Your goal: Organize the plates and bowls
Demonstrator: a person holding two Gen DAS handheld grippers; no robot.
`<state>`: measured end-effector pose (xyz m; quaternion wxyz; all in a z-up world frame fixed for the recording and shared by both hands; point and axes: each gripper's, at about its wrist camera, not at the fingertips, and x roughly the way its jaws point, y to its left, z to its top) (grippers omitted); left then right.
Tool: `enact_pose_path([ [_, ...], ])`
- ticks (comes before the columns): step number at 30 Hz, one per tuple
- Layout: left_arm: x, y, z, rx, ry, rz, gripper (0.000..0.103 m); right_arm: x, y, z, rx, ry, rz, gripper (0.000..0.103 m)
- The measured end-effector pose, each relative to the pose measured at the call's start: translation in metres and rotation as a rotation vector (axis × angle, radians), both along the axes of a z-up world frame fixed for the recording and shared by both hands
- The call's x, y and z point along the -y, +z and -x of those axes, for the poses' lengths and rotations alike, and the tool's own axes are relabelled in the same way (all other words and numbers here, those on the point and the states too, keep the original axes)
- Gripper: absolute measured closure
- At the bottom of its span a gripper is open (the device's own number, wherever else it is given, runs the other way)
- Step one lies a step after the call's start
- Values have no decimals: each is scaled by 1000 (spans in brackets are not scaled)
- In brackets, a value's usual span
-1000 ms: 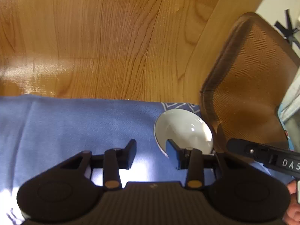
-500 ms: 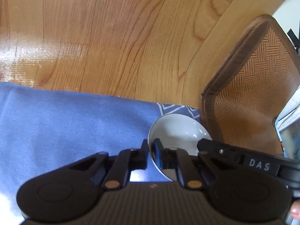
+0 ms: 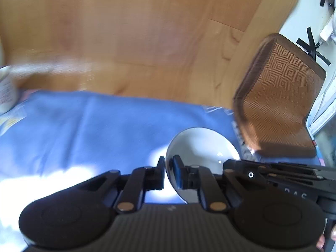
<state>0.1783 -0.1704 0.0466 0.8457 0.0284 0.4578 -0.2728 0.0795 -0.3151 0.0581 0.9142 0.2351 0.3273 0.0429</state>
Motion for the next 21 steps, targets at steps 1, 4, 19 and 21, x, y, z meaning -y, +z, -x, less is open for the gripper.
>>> enact_pose_path([
  [1, -18, 3, 9, 2, 17, 1, 94, -13, 3, 3, 5, 27, -1, 93],
  [4, -69, 12, 33, 9, 78, 9, 94, -52, 7, 10, 16, 114, 5, 92],
  [19, -199, -30, 81, -40, 231, 47, 91, -179, -17, 28, -27, 292, 162, 90],
  [21, -199, -32, 81, -32, 222, 47, 90, -181, -15, 33, -8, 281, 202, 87],
])
